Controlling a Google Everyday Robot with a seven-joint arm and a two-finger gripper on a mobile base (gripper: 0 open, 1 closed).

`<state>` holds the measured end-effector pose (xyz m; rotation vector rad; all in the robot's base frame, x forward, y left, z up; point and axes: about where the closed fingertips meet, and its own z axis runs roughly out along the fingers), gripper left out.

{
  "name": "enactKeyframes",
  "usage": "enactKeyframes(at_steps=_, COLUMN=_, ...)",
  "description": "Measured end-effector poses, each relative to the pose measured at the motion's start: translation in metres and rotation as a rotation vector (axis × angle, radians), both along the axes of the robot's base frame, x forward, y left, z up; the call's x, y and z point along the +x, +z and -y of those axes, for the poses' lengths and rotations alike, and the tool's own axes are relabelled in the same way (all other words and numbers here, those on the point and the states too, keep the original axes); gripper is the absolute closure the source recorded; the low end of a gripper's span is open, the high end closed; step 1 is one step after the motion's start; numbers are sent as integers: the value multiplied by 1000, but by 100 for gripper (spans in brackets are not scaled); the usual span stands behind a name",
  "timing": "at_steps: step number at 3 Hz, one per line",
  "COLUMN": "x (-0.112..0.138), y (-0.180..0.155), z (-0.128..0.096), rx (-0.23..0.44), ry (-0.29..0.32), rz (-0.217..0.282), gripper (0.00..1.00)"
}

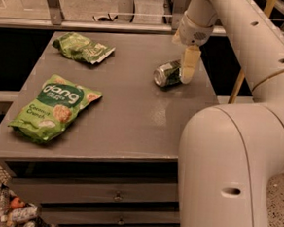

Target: Place green can upright

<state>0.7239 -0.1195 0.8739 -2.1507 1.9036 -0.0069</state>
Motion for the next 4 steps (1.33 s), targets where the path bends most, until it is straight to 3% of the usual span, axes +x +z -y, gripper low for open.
enactKeyframes(at_steps=2, x=-3, y=-12, z=-1, rx=5, ry=1, rz=-36, gripper=0)
enactKeyframes(at_steps=3, x=-4, y=-19, z=-4, rx=12, ry=5, rz=-57, gripper=18)
enactKeyframes(at_steps=4, x=-6, y=-24, z=-5, rx=15, ry=6, rz=-71, gripper=42)
